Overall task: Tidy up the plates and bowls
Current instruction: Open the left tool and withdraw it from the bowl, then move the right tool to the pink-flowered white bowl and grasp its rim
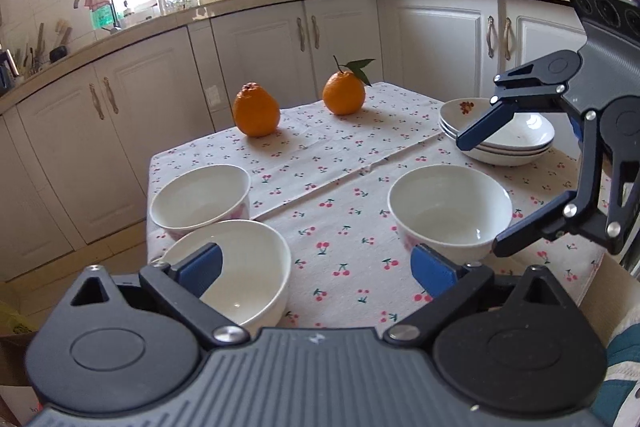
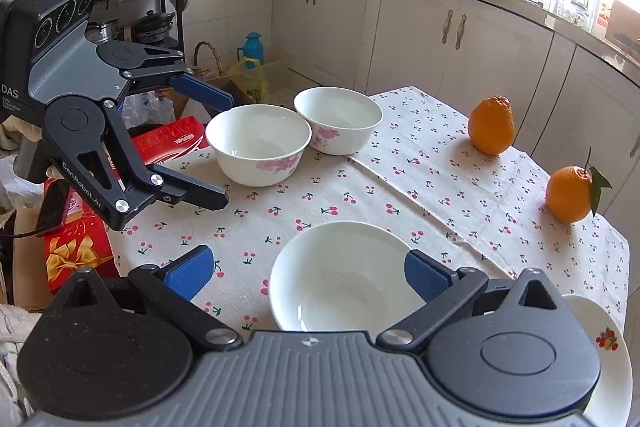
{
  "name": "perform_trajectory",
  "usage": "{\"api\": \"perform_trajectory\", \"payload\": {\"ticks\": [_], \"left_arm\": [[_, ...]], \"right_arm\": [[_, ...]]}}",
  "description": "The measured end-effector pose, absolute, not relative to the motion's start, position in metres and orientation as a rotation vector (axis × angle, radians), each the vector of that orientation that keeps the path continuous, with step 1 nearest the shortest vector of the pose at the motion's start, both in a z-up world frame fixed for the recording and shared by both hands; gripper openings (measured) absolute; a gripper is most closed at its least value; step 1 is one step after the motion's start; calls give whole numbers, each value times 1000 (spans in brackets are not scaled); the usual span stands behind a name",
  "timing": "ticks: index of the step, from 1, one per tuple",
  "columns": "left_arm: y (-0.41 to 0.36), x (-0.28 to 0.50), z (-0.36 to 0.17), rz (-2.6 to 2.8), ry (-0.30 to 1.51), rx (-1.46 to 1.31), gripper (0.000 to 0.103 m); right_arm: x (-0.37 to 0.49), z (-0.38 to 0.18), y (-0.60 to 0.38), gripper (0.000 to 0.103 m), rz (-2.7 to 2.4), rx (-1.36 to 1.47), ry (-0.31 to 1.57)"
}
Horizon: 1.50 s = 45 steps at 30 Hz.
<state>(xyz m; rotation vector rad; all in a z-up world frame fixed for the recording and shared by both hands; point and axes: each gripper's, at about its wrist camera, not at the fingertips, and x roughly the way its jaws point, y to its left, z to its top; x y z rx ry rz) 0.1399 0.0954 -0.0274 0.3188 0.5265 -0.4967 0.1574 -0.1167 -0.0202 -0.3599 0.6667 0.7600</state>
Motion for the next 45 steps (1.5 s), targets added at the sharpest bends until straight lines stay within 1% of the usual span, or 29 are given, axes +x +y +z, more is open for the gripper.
{"api": "perform_trajectory", "payload": {"ticks": [2,5,8,14,23,31,37,43,45], "left_arm": [[107,138,-29,-504,513,300,101],[118,143,-31,-487,585,262,101],[131,141,-36,-457,565,213,101],[145,142,-45,-434,549,219,101],[167,153,-61,-445,606,161,101],[168,161,-67,-460,577,209,101],[170,174,-72,-481,585,174,101],[173,181,-75,-504,598,140,94],[173,182,-76,-508,601,140,90]], "right_arm": [[159,-18,-110,103,771,-369,664],[165,-17,-100,103,779,-379,671],[170,-16,-89,103,787,-385,681],[183,-14,-68,103,795,-408,695],[209,-11,-38,103,798,-391,728],[235,-17,-18,103,801,-355,772],[256,-24,-6,102,812,-350,805],[274,-30,4,99,828,-327,840],[279,-31,6,96,847,-320,849]]}}
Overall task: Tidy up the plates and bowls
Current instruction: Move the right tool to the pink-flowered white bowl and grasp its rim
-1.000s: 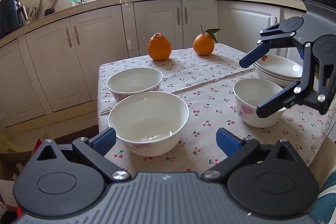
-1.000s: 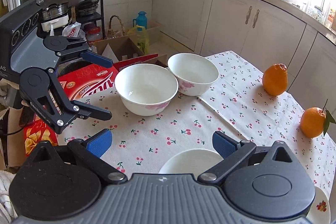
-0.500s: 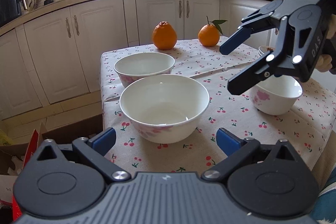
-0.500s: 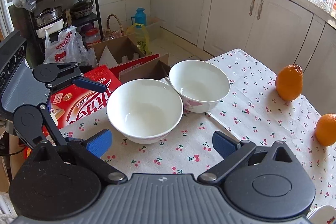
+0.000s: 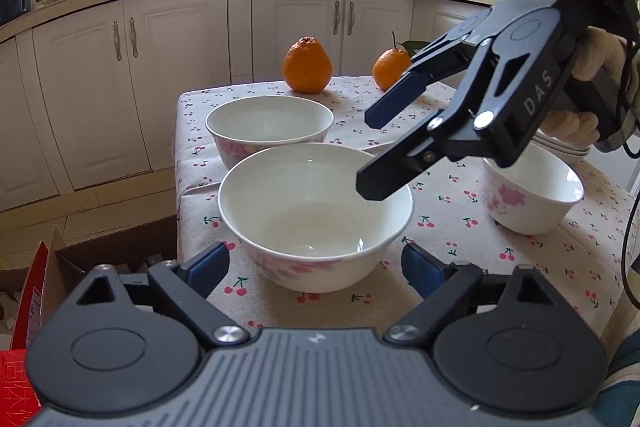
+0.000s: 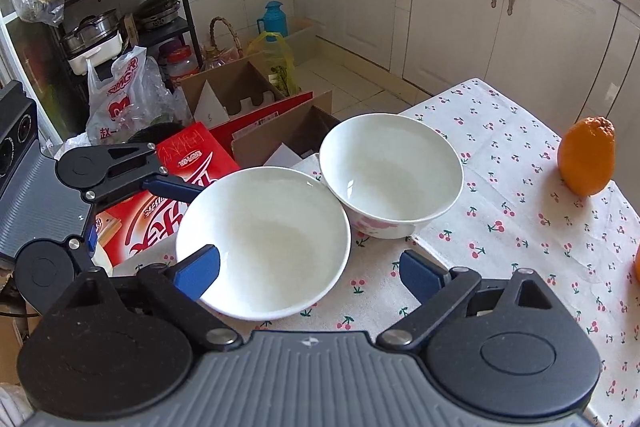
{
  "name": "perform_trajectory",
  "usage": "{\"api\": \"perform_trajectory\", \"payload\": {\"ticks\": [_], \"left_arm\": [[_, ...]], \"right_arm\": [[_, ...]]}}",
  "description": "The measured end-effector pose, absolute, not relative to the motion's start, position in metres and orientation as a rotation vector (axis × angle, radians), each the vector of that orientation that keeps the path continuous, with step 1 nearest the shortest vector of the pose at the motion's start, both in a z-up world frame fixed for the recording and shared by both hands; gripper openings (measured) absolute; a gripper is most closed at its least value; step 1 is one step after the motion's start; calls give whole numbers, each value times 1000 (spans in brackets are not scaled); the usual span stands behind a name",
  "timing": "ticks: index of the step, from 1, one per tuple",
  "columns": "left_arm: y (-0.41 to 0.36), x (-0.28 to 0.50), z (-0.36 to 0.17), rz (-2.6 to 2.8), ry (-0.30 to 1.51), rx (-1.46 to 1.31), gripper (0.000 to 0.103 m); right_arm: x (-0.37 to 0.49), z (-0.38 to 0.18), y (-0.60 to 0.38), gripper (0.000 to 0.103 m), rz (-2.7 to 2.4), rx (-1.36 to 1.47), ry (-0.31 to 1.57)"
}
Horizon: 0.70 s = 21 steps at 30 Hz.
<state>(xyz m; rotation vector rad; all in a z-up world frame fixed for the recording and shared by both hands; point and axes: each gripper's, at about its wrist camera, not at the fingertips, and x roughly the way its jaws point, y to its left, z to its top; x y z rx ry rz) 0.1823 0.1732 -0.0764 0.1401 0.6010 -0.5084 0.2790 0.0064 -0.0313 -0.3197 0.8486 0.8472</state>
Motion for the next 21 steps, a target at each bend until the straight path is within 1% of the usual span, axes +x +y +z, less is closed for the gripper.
{"api": "perform_trajectory", "payload": {"ticks": [2,4,5,12,16,21], "left_arm": [[174,184,-77,-510,602,136,87],[175,185,-77,-514,601,132,87],[176,185,-77,-511,600,131,86],[174,185,-77,-521,594,139,84],[175,185,-77,-524,594,140,84],[174,185,-76,-525,597,143,83]], "right_arm": [[286,-34,10,88,857,-312,870],[292,-36,13,86,866,-305,891],[294,-37,14,83,866,-304,898],[311,-45,19,70,886,-263,953],[317,-49,21,61,897,-252,976],[319,-53,24,60,906,-247,989]]}}
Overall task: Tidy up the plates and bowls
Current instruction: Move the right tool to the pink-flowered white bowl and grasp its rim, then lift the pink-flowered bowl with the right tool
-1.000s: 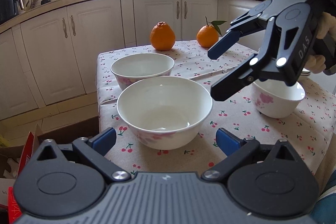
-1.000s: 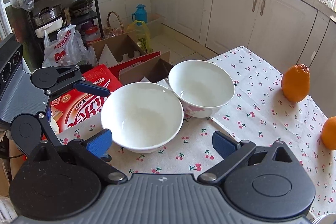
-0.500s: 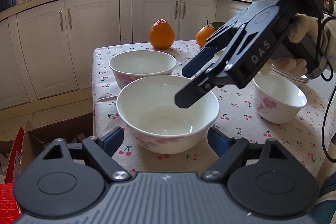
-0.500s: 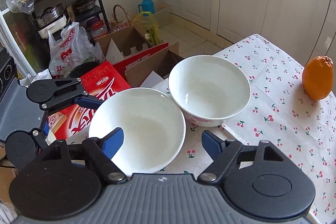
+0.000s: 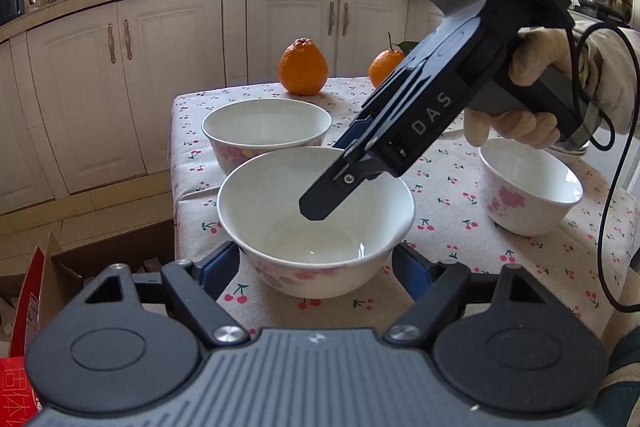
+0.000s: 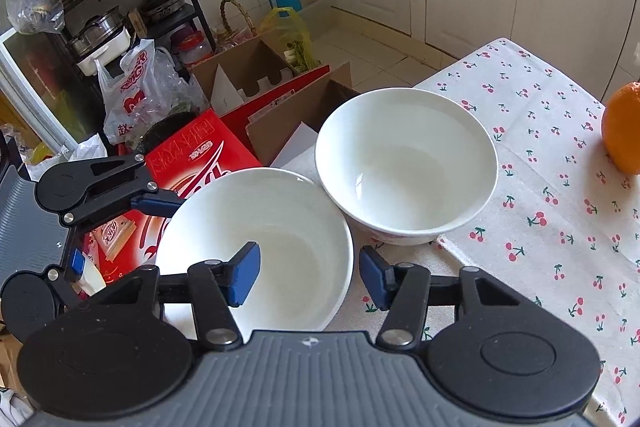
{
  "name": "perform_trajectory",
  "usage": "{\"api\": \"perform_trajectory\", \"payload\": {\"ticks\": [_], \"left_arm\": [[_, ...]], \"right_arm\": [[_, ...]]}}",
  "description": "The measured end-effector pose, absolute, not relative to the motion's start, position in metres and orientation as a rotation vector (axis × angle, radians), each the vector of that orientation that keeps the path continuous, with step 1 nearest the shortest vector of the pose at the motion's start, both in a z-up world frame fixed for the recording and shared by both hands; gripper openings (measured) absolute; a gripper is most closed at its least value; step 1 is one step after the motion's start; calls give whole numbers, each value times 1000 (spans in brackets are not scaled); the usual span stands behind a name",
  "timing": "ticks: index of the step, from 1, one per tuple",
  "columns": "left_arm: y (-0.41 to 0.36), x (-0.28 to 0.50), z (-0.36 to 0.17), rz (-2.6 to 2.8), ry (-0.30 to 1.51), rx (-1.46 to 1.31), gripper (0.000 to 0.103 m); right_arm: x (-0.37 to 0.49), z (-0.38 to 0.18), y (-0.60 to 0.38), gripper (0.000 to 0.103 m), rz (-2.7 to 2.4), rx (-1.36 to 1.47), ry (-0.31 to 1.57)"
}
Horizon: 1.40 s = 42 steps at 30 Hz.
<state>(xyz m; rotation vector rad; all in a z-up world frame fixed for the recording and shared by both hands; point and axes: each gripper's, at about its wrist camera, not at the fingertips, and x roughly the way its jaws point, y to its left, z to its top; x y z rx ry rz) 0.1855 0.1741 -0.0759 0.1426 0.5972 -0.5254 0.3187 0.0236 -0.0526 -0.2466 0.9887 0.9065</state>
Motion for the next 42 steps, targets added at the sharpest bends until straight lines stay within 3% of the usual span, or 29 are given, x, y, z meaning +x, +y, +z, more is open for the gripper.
{"api": "perform_trajectory", "payload": {"ticks": [21,42], "left_arm": [[160,180,-58,-552,620,140,83],[87,159,-22,-667,581,206,83]], "right_arm": [[306,-36,4,57,933,-220,969],[253,7,-83,58,846,-215,866]]}}
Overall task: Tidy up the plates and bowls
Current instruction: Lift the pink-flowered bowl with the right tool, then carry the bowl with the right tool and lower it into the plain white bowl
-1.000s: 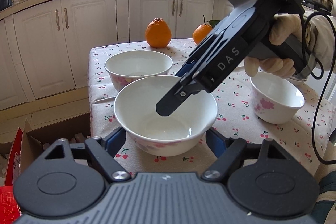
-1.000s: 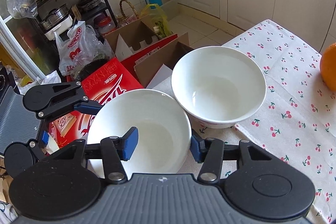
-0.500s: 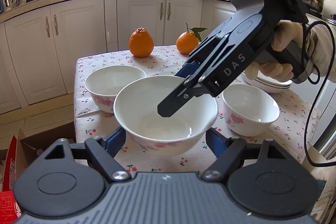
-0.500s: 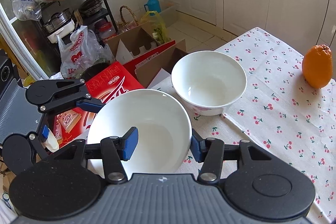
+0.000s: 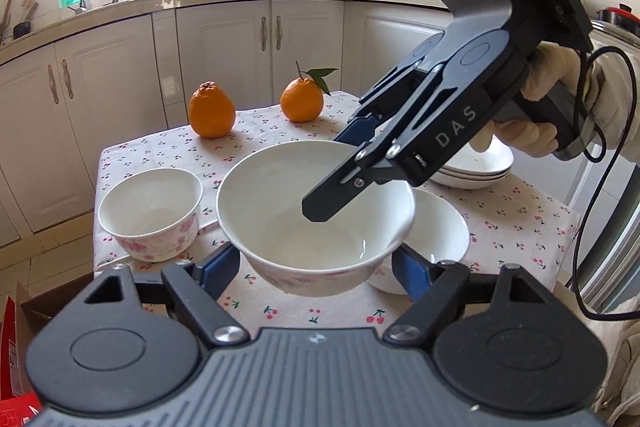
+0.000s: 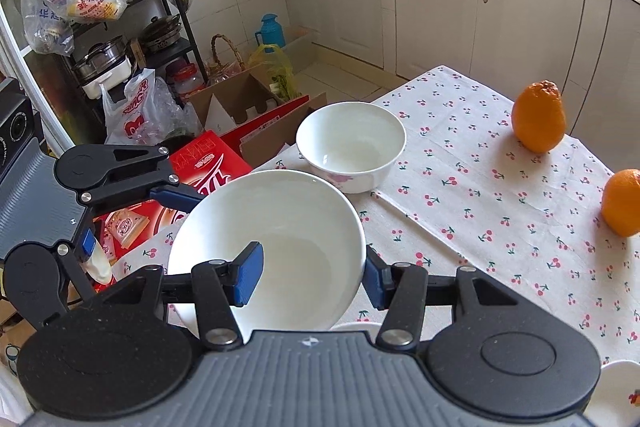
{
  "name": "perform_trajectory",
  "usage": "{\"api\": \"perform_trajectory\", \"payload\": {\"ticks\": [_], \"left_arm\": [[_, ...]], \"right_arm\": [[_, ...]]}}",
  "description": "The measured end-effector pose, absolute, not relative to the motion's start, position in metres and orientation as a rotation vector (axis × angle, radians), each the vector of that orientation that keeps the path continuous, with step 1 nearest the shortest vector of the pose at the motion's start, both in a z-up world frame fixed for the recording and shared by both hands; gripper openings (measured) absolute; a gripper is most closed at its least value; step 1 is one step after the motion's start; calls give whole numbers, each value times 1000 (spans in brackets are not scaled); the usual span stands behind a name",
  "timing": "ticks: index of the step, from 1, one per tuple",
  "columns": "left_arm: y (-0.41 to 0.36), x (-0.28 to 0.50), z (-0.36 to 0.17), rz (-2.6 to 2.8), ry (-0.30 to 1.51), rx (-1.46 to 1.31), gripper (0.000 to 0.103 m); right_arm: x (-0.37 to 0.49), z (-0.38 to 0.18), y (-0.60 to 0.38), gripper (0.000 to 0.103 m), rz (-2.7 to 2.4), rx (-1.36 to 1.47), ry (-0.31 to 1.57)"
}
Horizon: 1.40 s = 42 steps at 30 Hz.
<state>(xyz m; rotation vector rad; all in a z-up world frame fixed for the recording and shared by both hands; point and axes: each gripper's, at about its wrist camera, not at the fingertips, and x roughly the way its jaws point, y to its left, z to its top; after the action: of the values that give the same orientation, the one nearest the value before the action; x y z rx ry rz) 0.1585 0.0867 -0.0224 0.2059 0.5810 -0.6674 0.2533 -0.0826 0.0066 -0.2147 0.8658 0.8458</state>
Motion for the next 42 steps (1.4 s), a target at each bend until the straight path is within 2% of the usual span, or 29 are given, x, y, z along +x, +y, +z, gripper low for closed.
{"api": "perform_trajectory", "payload": {"ticks": [19,42], "left_arm": [[22,158,-36,-781,624,221,83],[12,162,-46,-785,671,261,83]], "right_arm": [[226,-3,-159,58,730,-160,867],[228,-24,-166,59,725,-136,901]]}}
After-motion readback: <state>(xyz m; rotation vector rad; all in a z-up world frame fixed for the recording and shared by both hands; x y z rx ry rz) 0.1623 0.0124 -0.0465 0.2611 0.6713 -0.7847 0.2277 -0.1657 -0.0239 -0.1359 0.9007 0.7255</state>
